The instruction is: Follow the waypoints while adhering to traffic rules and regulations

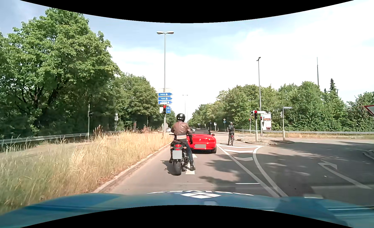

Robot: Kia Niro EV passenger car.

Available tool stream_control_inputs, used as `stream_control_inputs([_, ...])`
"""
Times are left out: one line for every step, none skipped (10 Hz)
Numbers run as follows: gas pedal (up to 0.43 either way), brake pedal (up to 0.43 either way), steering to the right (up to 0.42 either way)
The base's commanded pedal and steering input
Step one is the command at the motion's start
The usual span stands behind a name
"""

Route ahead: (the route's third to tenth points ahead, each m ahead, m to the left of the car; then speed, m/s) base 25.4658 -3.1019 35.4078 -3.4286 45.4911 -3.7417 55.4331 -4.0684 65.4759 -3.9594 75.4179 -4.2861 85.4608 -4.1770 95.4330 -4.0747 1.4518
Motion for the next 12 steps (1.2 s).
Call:
stream_control_inputs([0.000, 0.165, -0.002])
stream_control_inputs([0.000, 0.165, -0.002])
stream_control_inputs([0.000, 0.159, -0.003])
stream_control_inputs([0.000, 0.159, -0.002])
stream_control_inputs([0.000, 0.159, -0.002])
stream_control_inputs([0.000, 0.165, -0.002])
stream_control_inputs([0.000, 0.165, -0.002])
stream_control_inputs([0.000, 0.165, -0.002])
stream_control_inputs([0.000, 0.165, -0.002])
stream_control_inputs([0.000, 0.165, -0.003])
stream_control_inputs([0.000, 0.165, -0.002])
stream_control_inputs([0.000, 0.165, -0.002])
